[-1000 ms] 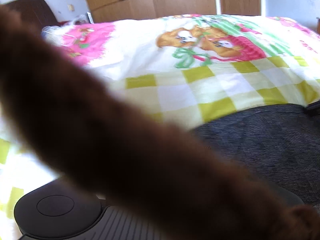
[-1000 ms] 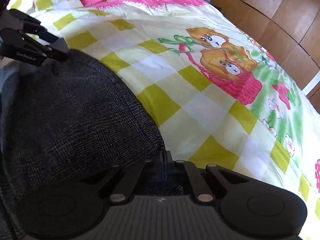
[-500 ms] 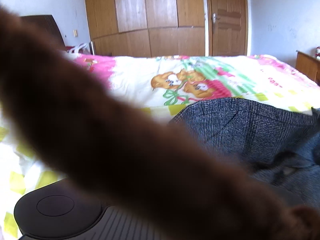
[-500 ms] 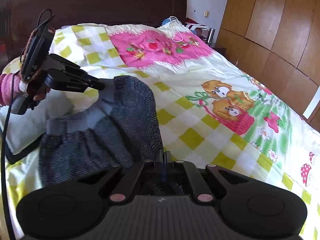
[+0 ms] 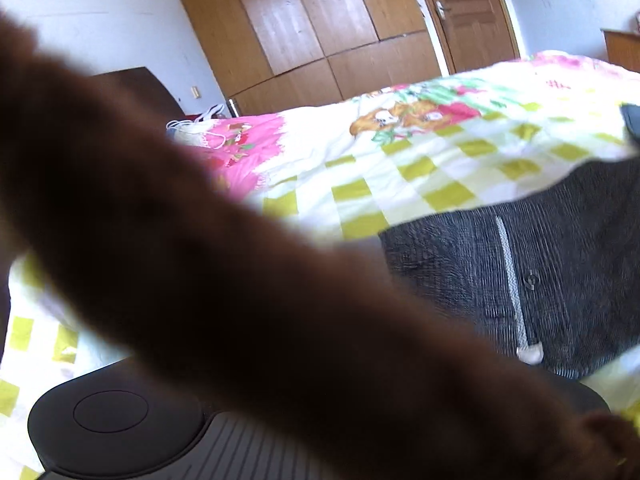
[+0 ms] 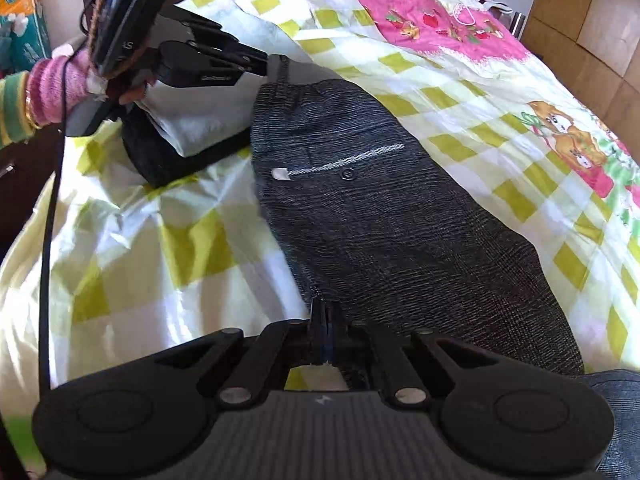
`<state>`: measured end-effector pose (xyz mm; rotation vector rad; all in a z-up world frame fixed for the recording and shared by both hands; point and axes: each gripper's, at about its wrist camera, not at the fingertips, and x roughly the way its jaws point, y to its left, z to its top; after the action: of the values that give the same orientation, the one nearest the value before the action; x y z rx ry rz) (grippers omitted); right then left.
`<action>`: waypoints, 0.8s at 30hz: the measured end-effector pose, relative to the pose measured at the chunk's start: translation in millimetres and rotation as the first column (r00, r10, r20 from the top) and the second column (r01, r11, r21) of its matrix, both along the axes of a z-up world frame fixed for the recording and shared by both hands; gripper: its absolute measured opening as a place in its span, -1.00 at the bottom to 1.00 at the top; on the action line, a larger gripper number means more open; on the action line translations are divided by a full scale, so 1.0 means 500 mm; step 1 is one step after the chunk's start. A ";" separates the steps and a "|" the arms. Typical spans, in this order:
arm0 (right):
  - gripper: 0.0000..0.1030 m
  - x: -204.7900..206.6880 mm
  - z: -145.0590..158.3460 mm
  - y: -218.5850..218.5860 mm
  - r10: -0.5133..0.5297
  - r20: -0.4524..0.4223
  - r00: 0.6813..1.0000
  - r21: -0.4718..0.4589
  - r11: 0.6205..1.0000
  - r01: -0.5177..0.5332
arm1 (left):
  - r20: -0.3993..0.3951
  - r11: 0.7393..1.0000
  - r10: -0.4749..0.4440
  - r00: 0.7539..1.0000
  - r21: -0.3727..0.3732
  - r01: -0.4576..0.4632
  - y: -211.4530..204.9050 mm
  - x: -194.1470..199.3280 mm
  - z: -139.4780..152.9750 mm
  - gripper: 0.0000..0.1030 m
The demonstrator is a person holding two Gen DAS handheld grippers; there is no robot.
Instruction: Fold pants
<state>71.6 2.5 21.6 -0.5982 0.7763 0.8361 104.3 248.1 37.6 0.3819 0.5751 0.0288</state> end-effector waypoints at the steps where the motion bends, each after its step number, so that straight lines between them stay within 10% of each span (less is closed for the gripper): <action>1: -0.64 -0.006 -0.009 0.002 -0.002 0.040 0.999 -0.027 1.000 0.003 | -0.003 1.000 -0.004 1.000 -0.001 0.004 -0.002 0.001 -0.005 -0.83; 14: -0.62 -0.021 -0.024 -0.001 -0.057 0.014 0.998 -0.027 0.998 0.057 | 0.076 0.999 0.035 0.996 -0.018 -0.034 0.013 -0.072 0.030 -0.71; 24: -0.58 0.001 0.025 -0.167 -0.396 -0.039 0.917 0.158 0.904 0.397 | -0.027 0.950 -0.265 0.964 -0.181 0.256 -0.217 -0.073 -0.010 -0.69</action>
<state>72.1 -81.1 33.9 -0.2754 0.7930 0.5170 67.9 139.4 32.4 0.2835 0.5687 -0.2853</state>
